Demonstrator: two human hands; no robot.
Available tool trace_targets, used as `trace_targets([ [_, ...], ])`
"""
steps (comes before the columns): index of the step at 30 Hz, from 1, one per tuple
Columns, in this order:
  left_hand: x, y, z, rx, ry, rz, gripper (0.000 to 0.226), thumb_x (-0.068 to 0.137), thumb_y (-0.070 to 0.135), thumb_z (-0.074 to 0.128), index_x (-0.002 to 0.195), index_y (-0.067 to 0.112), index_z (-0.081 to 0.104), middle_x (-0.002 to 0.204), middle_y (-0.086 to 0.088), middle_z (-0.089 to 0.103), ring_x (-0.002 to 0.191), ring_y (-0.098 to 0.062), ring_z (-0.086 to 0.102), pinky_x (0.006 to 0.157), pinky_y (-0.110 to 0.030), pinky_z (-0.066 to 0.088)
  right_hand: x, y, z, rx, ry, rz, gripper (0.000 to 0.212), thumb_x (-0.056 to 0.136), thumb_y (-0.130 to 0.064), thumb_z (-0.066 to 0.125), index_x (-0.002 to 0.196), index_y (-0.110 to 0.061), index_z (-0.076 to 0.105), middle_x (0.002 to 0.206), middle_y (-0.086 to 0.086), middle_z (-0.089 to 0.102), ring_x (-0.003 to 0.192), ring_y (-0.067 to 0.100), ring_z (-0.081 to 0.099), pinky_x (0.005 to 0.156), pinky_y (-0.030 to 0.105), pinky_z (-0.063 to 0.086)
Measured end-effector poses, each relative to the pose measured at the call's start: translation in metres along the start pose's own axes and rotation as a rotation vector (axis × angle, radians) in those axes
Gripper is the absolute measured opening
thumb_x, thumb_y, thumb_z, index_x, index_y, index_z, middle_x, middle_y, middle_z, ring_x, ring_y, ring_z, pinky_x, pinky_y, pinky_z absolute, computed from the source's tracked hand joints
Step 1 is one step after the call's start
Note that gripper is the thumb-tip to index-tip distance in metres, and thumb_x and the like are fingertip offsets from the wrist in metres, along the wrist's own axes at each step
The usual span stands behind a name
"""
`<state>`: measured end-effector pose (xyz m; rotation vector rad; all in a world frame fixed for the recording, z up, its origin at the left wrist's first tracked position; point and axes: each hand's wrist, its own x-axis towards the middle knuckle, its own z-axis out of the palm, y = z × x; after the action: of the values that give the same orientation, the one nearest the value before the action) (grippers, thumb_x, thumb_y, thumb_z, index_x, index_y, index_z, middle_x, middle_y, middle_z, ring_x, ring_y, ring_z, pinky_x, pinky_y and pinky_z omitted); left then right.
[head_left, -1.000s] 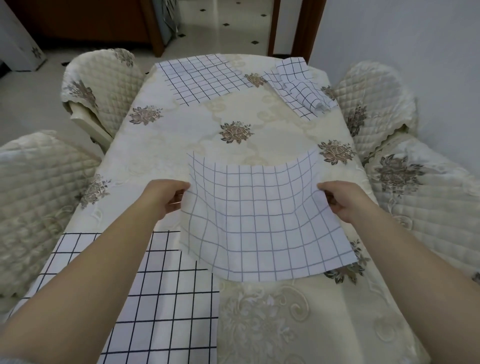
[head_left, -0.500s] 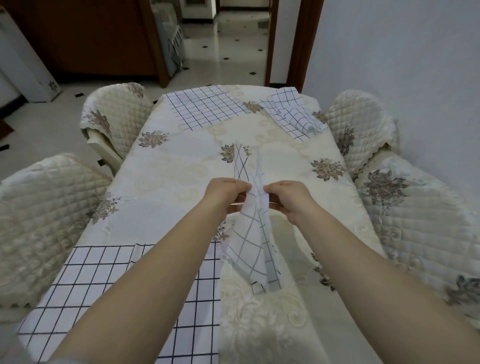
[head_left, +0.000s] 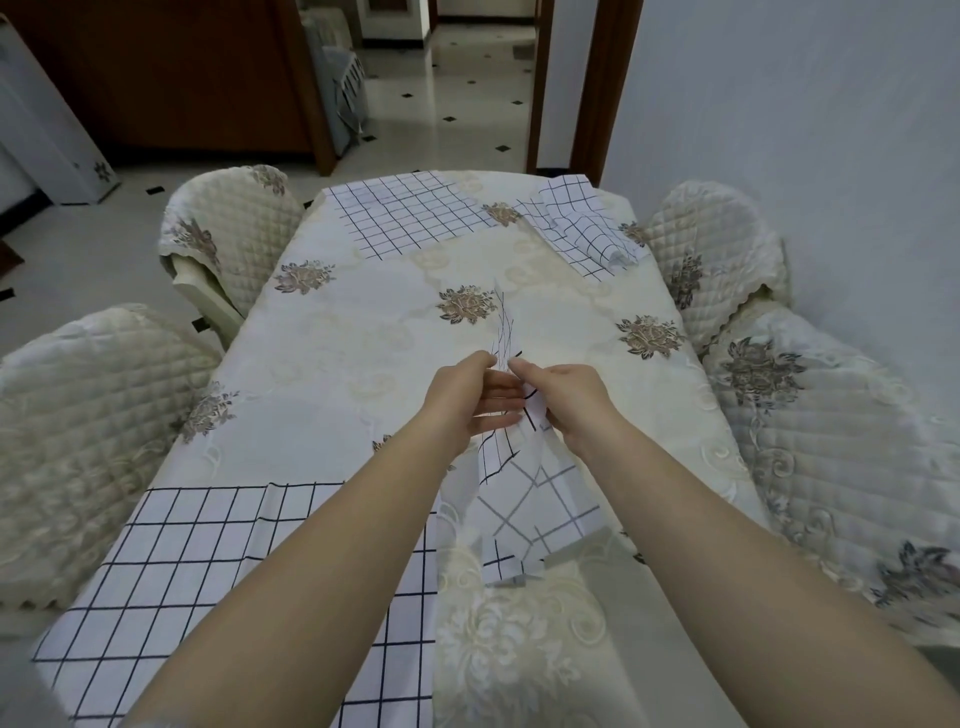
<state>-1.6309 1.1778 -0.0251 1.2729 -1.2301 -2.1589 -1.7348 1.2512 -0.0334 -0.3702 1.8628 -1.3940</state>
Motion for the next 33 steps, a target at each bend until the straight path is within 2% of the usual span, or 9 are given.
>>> trace_targets([
  [3, 0.0, -0.001, 0.0, -0.018, -0.013, -0.023, 0.037, 0.089, 0.024, 0.048, 0.088, -0.007, 0.07, 0.087, -0.022, 0.073, 0.08, -0.032, 0.07, 0.08, -0.044, 0.059, 0.003, 0.003, -0.001, -0.022, 0.019, -0.029, 0.014, 0.075, -0.018, 0.074, 0.068, -0.008, 0.068, 0.062, 0.005, 0.061, 0.057, 0.018, 0.054, 0.05, 0.022, 0.039],
  [6, 0.002, -0.003, -0.005, -0.038, -0.005, -0.027, 0.037, 0.089, 0.023, 0.049, 0.089, -0.007, 0.07, 0.088, -0.021, 0.072, 0.081, -0.032, 0.07, 0.081, -0.045, 0.059, 0.009, 0.006, -0.004, -0.03, 0.062, -0.034, 0.019, 0.075, -0.007, 0.071, 0.059, -0.014, 0.064, 0.062, 0.003, 0.06, 0.058, 0.017, 0.053, 0.052, 0.024, 0.038],
  [13, 0.014, -0.022, -0.035, -0.007, 0.115, -0.063, 0.028, 0.089, 0.021, 0.051, 0.093, -0.002, 0.066, 0.083, -0.016, 0.069, 0.078, -0.029, 0.068, 0.081, -0.042, 0.059, 0.019, 0.011, -0.022, -0.034, 0.1, -0.004, 0.017, 0.07, -0.013, 0.081, 0.073, -0.013, 0.064, 0.082, 0.009, 0.065, 0.069, 0.021, 0.057, 0.057, 0.025, 0.042],
  [17, 0.02, -0.041, -0.052, 0.004, 0.169, -0.123, 0.022, 0.089, 0.02, 0.052, 0.091, 0.001, 0.062, 0.087, -0.016, 0.066, 0.078, -0.028, 0.066, 0.084, -0.041, 0.056, 0.027, 0.018, -0.04, -0.03, 0.121, 0.037, 0.02, 0.063, -0.017, 0.085, 0.071, -0.013, 0.067, 0.095, 0.018, 0.072, 0.083, 0.03, 0.067, 0.079, 0.04, 0.056],
  [20, 0.022, -0.051, -0.055, 0.02, 0.175, -0.155, 0.02, 0.09, 0.021, 0.053, 0.089, 0.003, 0.062, 0.09, -0.015, 0.066, 0.081, -0.027, 0.066, 0.081, -0.039, 0.055, 0.031, 0.024, -0.056, 0.0, 0.148, 0.084, 0.021, 0.063, -0.015, 0.086, 0.073, -0.011, 0.067, 0.095, 0.019, 0.071, 0.094, 0.035, 0.069, 0.088, 0.049, 0.055],
  [23, 0.024, -0.057, -0.051, 0.03, 0.161, -0.183, 0.019, 0.091, 0.021, 0.053, 0.088, 0.004, 0.061, 0.09, -0.013, 0.066, 0.083, -0.026, 0.065, 0.079, -0.038, 0.055, 0.034, 0.033, -0.077, 0.012, 0.193, 0.133, 0.021, 0.061, -0.014, 0.086, 0.068, -0.011, 0.067, 0.092, 0.019, 0.071, 0.092, 0.034, 0.068, 0.089, 0.051, 0.054],
  [27, 0.029, -0.058, -0.037, 0.037, 0.124, -0.191, 0.019, 0.093, 0.02, 0.051, 0.084, 0.005, 0.059, 0.086, -0.011, 0.063, 0.079, -0.025, 0.062, 0.081, -0.039, 0.053, 0.037, 0.047, -0.106, -0.01, 0.255, 0.179, 0.022, 0.067, -0.013, 0.084, 0.071, -0.012, 0.063, 0.082, 0.014, 0.068, 0.078, 0.027, 0.064, 0.086, 0.051, 0.055],
  [33, 0.036, -0.073, -0.013, 0.022, 0.124, -0.188, 0.02, 0.092, 0.022, 0.051, 0.086, 0.006, 0.06, 0.09, -0.011, 0.064, 0.081, -0.024, 0.064, 0.08, -0.038, 0.053, 0.056, 0.077, -0.152, -0.037, 0.249, 0.243, 0.027, 0.066, -0.012, 0.084, 0.071, -0.014, 0.058, 0.079, 0.012, 0.067, 0.077, 0.026, 0.062, 0.086, 0.054, 0.055],
])
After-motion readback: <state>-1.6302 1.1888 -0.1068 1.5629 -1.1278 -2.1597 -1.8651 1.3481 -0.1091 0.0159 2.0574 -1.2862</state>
